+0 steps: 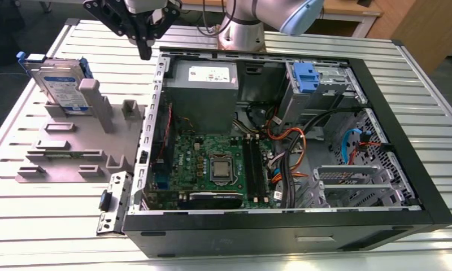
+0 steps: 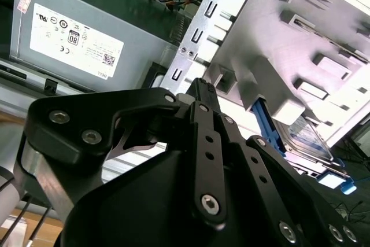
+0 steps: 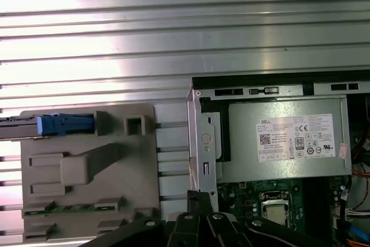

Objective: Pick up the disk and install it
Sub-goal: 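Reach for the disk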

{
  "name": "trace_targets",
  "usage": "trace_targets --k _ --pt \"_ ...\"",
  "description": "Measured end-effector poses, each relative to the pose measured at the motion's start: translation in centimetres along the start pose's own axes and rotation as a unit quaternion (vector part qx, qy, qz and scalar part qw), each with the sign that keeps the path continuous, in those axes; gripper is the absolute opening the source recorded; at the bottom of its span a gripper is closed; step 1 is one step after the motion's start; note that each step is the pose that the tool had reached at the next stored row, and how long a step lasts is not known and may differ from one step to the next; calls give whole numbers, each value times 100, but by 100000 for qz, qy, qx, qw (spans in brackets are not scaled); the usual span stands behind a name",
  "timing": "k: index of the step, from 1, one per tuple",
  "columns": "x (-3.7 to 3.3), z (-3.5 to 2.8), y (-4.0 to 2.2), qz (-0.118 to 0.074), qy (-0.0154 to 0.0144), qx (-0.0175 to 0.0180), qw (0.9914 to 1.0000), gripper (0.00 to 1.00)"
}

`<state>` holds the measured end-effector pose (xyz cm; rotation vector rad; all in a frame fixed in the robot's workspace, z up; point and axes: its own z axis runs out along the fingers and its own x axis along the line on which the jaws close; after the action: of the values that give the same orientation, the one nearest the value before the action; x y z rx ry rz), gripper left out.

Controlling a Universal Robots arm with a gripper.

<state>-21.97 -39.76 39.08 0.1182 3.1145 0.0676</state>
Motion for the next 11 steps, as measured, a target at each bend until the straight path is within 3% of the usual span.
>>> trace_targets --k 11 --pt "55 -1 -1 -2 -2 -1 100000 11"
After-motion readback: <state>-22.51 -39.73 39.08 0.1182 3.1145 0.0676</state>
